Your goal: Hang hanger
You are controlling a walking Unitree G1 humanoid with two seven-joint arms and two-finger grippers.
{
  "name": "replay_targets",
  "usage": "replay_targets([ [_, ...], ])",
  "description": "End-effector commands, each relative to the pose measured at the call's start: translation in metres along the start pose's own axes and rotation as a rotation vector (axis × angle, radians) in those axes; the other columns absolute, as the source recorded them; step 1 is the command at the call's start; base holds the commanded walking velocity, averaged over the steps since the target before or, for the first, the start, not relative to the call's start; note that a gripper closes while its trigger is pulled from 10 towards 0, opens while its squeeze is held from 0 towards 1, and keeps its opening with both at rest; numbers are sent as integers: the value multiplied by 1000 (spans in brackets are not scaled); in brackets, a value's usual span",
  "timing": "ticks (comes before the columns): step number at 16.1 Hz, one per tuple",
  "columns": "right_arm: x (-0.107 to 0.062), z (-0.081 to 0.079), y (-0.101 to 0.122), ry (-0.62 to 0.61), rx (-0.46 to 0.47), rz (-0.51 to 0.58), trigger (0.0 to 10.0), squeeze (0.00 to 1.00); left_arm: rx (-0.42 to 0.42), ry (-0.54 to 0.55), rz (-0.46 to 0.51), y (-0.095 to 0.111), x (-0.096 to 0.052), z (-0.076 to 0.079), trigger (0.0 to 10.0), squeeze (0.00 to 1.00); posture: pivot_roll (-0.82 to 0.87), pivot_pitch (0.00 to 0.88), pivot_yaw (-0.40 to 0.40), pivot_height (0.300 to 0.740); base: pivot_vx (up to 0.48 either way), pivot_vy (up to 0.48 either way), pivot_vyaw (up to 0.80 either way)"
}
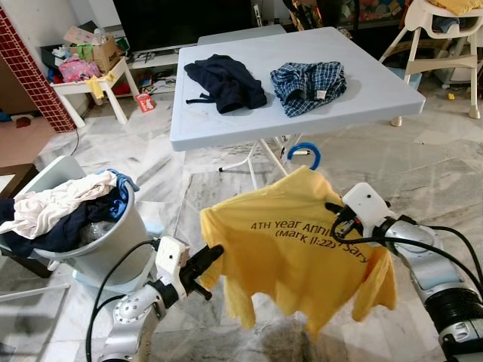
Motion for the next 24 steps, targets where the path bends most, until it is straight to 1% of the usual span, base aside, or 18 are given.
replay_targets([
  [1,2,24,23,-128,35,89,10000,0,10,-25,-68,-13,-3,5,0,0,-175,0,129,740,0,0,0],
  [3,2,28,37,-153,69,156,10000,0,46,6,-173,-34,-8,2,0,0,-178,0,130,740,0,0,0],
  [4,3,24,45,-139,59,204,10000,0,75,40,-215,-42,-10,0,0,0,-178,0,131,740,0,0,0],
  [5,3,20,47,-120,43,215,10000,0,86,53,-231,-44,-11,-2,824,0,-177,0,131,740,0,0,0],
  [6,2,12,49,-77,-5,229,10000,0,101,74,-244,-44,-11,-5,10000,0,-178,0,130,740,0,0,0],
  [7,0,5,50,-30,-31,243,10000,0,104,95,-238,-44,-11,-7,10000,937,-178,0,130,740,0,0,0],
  [8,-3,-3,50,34,-97,248,10000,0,75,91,-207,-38,-10,-9,10000,1000,-178,0,129,740,0,0,0],
  [11,-7,-5,44,85,-194,222,10000,0,94,1,-181,-27,-10,-4,10000,1000,-178,0,130,740,0,0,0],
  [13,-10,-8,40,137,-244,206,10000,0,179,-109,-213,-23,-12,3,10000,1000,-178,0,135,740,0,0,0],
  [14,-11,-10,40,151,-251,206,10000,0,197,-107,-209,-22,-12,2,10000,1000,-178,0,137,740,0,0,0],
  [16,-17,-24,35,251,-331,204,10000,0,262,-98,-162,-6,-8,-1,10000,1000,-178,0,141,740,0,0,0],
  [18,-25,-38,12,369,-476,134,10000,0,328,-93,-116,12,0,-6,10000,1000,-182,0,144,740,0,0,0],
  [19,-26,-38,9,360,-514,123,10000,0,336,-98,-112,15,2,-6,10000,1000,-183,0,143,740,0,0,0],
  [20,-26,-35,-1,347,-618,84,10000,0,352,-116,-103,18,4,-5,10000,1000,-183,0,142,740,0,0,0],
  [21,-24,-28,-7,289,-732,62,10000,0,364,-127,-93,21,7,-3,10000,1000,-185,0,143,740,0,0,0],
  [22,-23,-23,-8,240,-801,59,10000,0,362,-132,-91,22,7,-1,10000,1000,-183,0,143,740,0,0,0],
  [23,-23,-21,-8,228,-827,59,10000,0,362,-134,-90,22,8,-1,10000,1000,-183,0,143,740,0,0,0],
  [24,-22,-16,2,154,-958,122,10000,0,351,-159,-114,14,6,2,10000,1000,-184,0,144,740,0,0,0],
])
Point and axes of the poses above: a point about 5 cm out from each wrist's last joint towards the gripper, its own x axis pointing out of the wrist towards the gripper, its own y axis along the axis of the wrist's last joint, z = x × y, the point moved 4 cm from there along x, pointing out of the wrist towards the gripper, and after that the axes turned 3 degrees about x, right-handed, at the moved point
